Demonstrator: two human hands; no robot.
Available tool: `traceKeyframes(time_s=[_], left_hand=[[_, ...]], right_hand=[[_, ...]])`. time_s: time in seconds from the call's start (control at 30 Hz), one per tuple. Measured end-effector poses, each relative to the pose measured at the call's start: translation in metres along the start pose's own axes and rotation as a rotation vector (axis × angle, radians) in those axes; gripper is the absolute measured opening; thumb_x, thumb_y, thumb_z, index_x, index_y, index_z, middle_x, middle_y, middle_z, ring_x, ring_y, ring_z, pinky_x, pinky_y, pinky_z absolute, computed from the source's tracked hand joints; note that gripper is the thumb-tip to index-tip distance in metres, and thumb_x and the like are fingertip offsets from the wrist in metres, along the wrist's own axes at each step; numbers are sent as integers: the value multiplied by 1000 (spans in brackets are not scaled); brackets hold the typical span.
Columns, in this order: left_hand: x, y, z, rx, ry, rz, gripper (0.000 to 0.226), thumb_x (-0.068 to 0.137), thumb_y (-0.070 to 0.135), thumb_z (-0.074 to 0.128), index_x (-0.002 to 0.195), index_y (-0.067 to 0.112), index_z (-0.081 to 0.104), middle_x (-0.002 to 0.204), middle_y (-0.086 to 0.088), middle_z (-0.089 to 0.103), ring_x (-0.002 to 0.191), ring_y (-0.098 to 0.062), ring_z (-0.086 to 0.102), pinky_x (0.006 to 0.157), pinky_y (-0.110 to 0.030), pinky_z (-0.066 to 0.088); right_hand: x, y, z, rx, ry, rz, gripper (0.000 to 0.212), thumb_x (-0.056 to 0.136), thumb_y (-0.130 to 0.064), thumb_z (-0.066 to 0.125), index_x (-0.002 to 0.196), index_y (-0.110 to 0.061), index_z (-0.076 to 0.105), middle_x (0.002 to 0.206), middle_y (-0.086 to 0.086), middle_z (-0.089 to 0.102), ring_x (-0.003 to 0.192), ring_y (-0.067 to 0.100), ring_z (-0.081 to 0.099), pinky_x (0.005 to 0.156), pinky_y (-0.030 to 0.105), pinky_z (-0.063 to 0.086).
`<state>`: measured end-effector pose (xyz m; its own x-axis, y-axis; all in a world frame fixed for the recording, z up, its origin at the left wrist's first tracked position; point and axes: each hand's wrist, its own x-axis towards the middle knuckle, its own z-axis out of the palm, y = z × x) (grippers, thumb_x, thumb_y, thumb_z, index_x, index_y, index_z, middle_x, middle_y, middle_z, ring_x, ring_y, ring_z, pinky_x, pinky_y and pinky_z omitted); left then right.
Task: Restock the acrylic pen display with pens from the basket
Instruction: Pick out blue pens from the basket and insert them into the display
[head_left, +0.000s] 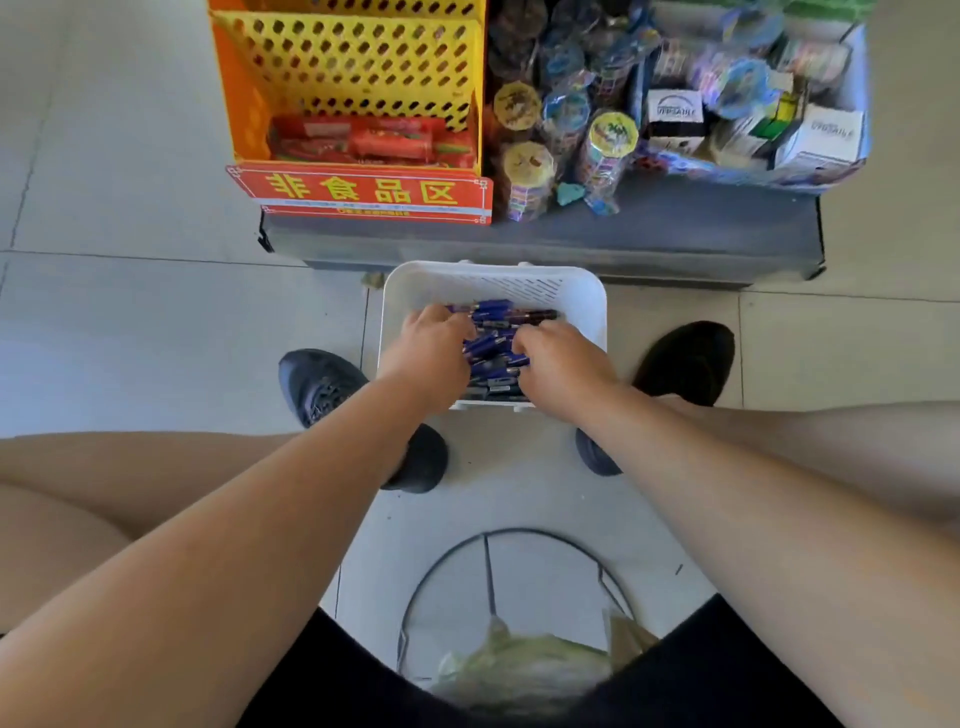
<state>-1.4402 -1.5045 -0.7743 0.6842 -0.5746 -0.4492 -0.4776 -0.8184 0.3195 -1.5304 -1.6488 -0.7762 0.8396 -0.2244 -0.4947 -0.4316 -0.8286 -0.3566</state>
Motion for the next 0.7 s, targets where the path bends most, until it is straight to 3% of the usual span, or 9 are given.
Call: traceKeyframes(time_s=[0.13, 0.3, 0.47, 0.57, 0.7], left_hand=[[26, -4, 15, 71, -96, 2, 47, 89, 10, 64, 133, 18, 53, 137, -8, 42, 129, -29, 36, 104, -47, 46], [52, -15, 34, 47, -184, -38, 44, 86, 10, 66, 128, 17, 54, 132, -9, 46, 120, -29, 45, 99, -43, 48], [70, -28, 53, -37, -323, -177, 54, 86, 5, 62, 136, 17, 48, 131, -9, 49, 114, -30, 52, 103, -49, 47], [80, -31, 56, -103, -308, -241, 51, 88, 10, 61, 136, 23, 50, 130, -7, 49, 103, -26, 53, 100, -47, 49], [86, -30, 55, -121, -319, -259, 43, 89, 18, 64, 131, 23, 52, 131, -9, 49, 101, -28, 56, 95, -44, 51]], right_hand=[[26, 11, 18, 54, -63, 57, 32, 88, -18, 61, 119, -21, 57, 121, 4, 57, 109, 26, 54, 88, 44, 52], [59, 19, 38, 192, -62, 146, 36, 88, -18, 61, 123, -23, 55, 116, 2, 61, 104, 25, 58, 87, 47, 53], [72, 36, 61, 237, -43, 241, 40, 89, -15, 55, 130, -19, 54, 118, 6, 61, 106, 28, 58, 85, 35, 48], [81, 36, 59, 272, -59, 243, 40, 91, -17, 56, 131, -22, 56, 121, 6, 61, 106, 27, 58, 80, 30, 43], [90, 30, 52, 374, -151, 270, 38, 93, -22, 57, 130, -28, 60, 118, 3, 65, 94, 22, 59, 74, 29, 46]])
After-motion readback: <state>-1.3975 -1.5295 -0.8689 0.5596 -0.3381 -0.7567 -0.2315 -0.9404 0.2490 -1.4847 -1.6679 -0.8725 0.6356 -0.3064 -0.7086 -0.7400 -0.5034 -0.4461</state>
